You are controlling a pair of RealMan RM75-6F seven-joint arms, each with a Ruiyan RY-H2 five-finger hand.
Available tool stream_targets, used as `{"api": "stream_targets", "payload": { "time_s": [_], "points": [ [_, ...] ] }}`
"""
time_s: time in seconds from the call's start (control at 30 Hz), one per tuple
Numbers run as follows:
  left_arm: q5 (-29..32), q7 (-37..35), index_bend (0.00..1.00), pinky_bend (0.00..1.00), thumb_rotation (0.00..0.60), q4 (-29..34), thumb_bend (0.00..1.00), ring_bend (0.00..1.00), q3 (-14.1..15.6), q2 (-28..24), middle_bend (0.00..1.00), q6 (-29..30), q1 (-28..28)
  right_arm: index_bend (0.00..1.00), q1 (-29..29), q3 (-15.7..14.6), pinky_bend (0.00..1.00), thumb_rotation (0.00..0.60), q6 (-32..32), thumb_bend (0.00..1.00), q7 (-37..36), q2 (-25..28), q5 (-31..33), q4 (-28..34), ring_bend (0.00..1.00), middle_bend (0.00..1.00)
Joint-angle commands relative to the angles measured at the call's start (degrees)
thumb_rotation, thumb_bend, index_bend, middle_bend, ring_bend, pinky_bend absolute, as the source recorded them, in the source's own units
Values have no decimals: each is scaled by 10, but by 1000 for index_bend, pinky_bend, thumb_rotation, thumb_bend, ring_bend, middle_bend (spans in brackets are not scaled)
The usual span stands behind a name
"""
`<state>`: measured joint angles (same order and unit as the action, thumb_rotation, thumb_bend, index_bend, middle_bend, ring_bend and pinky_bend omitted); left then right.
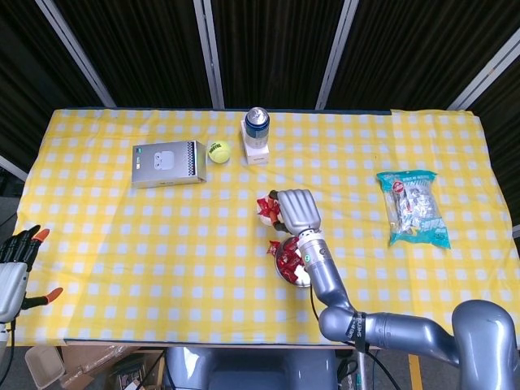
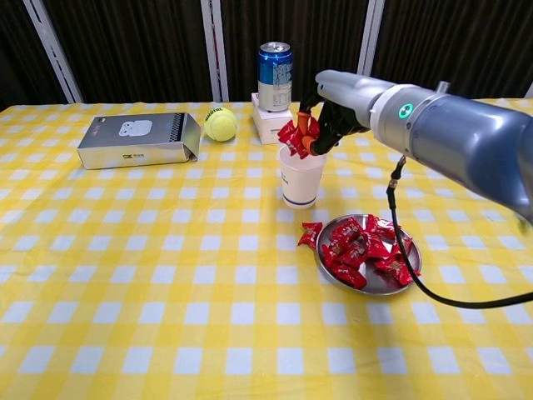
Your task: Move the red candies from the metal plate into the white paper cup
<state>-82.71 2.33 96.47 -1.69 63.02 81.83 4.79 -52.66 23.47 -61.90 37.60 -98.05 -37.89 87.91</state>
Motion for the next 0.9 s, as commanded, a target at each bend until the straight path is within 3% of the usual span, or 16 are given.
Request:
{"api": "stream_targets", "payload": {
  "time_s": [0.03,0.57,0.9],
  "points": [
    [-1,-1,0,0,600,0,9,0,1,-1,0,0,0,689,-6,-5,1000,600,8,558,-6,-6,2,-20,935,791],
    [-3,-4,0,0,600,2,9,0,3,-3,0,-1,0,684,-6,-36,1000,600,19,558,-32,-25,-8,-71,935,790],
    [1,-5,0,0,600,2,9,0,2,-4,0,-4,1,438,-13,-39,1000,600,23,558,-49,-42,-31,-95,935,791]
  ]
}}
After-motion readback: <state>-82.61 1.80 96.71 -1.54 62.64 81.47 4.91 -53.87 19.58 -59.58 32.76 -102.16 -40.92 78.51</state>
